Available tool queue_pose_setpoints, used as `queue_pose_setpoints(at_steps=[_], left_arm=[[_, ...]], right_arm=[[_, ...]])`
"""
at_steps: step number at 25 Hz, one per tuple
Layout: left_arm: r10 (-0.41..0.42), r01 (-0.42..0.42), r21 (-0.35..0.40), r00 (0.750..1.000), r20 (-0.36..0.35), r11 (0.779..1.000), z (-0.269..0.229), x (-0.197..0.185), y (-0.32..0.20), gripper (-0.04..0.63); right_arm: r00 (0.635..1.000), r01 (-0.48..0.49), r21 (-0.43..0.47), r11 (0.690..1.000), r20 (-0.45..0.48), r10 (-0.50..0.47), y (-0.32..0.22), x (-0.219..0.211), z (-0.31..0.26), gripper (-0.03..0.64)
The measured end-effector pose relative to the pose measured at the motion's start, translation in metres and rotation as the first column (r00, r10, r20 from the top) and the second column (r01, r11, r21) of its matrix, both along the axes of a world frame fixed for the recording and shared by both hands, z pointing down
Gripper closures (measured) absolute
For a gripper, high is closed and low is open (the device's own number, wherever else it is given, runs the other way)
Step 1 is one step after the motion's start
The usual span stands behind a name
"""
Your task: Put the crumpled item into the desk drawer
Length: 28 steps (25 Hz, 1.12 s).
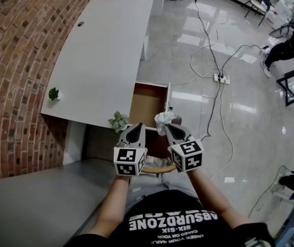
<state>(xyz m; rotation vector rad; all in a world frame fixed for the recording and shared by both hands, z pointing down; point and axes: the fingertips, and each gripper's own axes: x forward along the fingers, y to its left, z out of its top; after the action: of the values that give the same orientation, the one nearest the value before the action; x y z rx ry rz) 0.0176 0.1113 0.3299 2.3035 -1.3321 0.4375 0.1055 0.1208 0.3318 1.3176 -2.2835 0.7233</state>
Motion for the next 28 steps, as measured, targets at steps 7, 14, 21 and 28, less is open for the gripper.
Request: queue_pose_setpoints(at_steps=[7,14,21,28], left_arm=[[-0.009,0.008,-0.021,1.000,-0.001,1.000,0.008,0.001,-0.004,0.591],[-0.017,0.017,-0.036,1.000,0.003,0.999,0.015,-0.002,-0.012,0.591],[0.005,-0.004,-0.044,1.000,0.004,0.999,0.019,0.002,-0.028,0.591],[0.030,-0.030,-0.066,1.000,-0.002,0.997,0.026,0.012,-0.039,0.591]], right_arm=[[1.000,0.009,-0.015,1.000,0.010,-0.009,-0.010,0.002,0.007,0.617],[1.000,0.029,-0.031,0.999,0.009,-0.029,-0.024,0.000,0.014,0.618],[0.999,0.037,-0.047,0.998,0.007,-0.036,-0.044,-0.002,0.019,0.617],[0.999,0.044,-0.060,0.997,0.003,-0.044,-0.066,-0.003,0.025,0.617]])
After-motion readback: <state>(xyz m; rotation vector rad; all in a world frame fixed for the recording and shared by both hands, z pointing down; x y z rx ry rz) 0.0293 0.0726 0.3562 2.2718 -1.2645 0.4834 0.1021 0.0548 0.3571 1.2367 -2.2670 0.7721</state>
